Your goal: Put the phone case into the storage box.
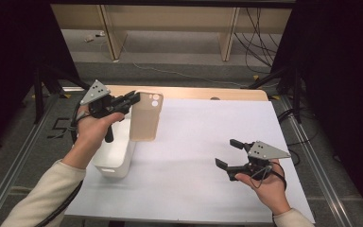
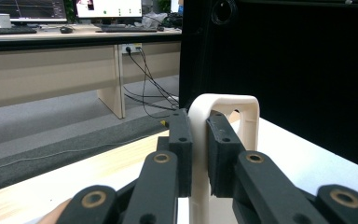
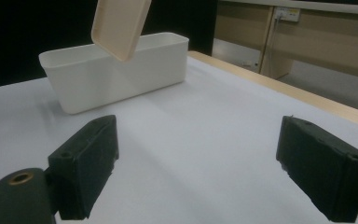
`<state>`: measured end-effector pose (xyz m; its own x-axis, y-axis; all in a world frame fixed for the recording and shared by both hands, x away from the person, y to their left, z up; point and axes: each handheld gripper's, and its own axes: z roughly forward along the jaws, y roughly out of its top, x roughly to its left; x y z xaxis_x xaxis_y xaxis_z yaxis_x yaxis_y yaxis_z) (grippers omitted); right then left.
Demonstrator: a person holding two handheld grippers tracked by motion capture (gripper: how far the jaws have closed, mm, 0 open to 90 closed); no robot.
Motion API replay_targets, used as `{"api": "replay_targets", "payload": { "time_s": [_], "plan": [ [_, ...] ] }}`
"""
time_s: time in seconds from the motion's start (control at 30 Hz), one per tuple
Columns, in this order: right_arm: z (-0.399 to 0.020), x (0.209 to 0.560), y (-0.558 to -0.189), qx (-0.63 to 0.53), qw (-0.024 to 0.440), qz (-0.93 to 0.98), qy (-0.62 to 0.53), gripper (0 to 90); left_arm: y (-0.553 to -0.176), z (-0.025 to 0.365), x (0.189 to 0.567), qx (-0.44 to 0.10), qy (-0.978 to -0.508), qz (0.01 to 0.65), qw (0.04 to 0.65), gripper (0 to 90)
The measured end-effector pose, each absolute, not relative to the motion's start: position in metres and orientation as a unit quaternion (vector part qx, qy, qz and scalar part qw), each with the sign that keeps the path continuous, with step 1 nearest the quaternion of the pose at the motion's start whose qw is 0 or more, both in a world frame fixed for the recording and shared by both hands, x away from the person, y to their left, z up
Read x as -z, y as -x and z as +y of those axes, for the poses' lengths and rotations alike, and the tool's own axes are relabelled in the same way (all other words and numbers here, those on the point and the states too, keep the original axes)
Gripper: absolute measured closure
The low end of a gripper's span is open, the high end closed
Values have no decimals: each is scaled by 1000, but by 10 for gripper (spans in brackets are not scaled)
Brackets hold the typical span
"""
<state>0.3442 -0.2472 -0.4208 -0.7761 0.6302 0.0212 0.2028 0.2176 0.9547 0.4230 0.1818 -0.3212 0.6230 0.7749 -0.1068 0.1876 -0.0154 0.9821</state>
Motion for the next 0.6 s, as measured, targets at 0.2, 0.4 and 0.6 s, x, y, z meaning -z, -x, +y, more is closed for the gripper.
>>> {"api": "replay_targets", "payload": {
  "time_s": [0.2, 0.4, 0.6],
  "plan": [
    [-248, 422, -346, -566, 198, 754, -266, 142, -425, 185, 320, -247, -668, 361, 602, 818],
    [-250, 422, -345, -565, 202, 753, -270, 142, -426, 188, 319, -252, -666, 358, 604, 819],
    [-250, 421, -343, -562, 189, 754, -282, 141, -427, 190, 317, -254, -664, 361, 604, 818]
  ]
}}
